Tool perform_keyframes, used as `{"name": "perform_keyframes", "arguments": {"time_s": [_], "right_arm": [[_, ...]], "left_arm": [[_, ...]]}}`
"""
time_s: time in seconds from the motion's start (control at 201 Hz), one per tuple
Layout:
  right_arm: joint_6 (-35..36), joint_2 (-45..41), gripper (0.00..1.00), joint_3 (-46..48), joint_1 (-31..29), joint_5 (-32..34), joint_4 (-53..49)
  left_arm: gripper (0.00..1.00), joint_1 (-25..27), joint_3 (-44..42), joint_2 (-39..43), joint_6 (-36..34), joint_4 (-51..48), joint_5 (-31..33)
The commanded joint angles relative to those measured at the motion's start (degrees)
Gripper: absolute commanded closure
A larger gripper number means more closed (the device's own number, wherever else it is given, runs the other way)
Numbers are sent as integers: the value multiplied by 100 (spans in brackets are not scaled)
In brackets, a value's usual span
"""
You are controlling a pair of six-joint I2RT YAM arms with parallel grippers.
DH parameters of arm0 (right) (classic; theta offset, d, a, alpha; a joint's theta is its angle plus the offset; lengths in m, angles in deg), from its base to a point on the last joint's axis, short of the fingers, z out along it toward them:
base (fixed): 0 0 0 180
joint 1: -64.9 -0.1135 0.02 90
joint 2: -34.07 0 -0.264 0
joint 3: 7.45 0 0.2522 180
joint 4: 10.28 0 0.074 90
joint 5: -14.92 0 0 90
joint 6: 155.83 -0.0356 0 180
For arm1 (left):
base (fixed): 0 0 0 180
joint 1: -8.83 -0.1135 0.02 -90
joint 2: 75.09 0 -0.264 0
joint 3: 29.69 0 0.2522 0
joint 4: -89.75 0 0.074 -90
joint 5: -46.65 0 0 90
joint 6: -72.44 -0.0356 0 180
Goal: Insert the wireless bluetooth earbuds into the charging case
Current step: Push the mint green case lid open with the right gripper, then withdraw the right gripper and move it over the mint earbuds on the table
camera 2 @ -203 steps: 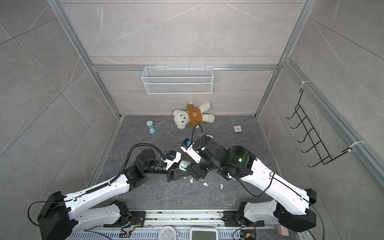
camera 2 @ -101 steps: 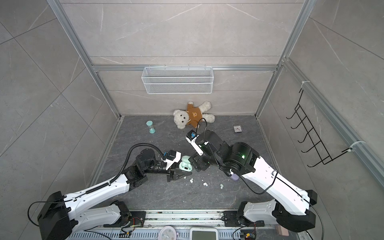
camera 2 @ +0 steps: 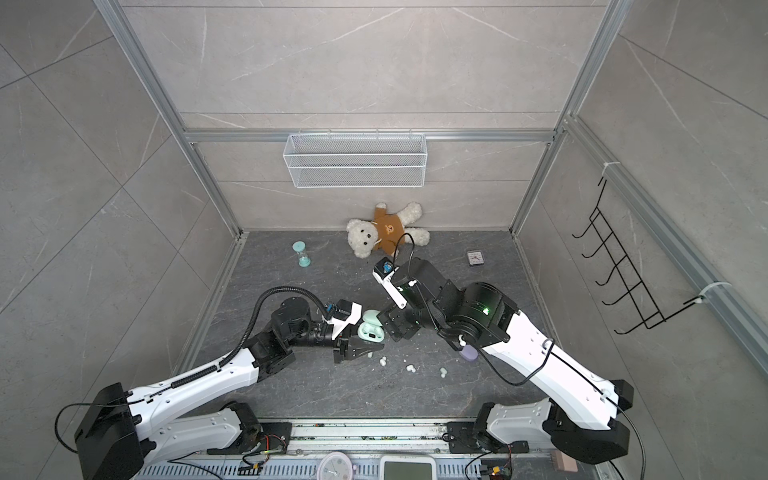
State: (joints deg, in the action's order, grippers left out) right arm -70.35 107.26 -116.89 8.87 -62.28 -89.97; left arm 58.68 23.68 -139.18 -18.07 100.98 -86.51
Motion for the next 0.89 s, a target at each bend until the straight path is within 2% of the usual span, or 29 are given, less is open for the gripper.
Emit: {"name": "perform_keyframes", "arguments": {"time_s": [0.0,0.328,0.607,0.732,0.886], "right_arm": [[-120,-11,15,-180,76,-86,-112],[-283,-269,14,-240,81,-756,-211],[-1112,-647,14,-47,181,-919,-391],[-1606,-836,13,122,566,-981,-610],[-2404,-1090,11,774,1509,-1179,-805]], "left_arm": [[68,34,81,178,16,177,-156],[68,34,55,213,-28,83,85],[68,25,-134,318,254,397,406],[68,25,-295,405,415,616,484],[68,23,-390,591,456,652,611]]}}
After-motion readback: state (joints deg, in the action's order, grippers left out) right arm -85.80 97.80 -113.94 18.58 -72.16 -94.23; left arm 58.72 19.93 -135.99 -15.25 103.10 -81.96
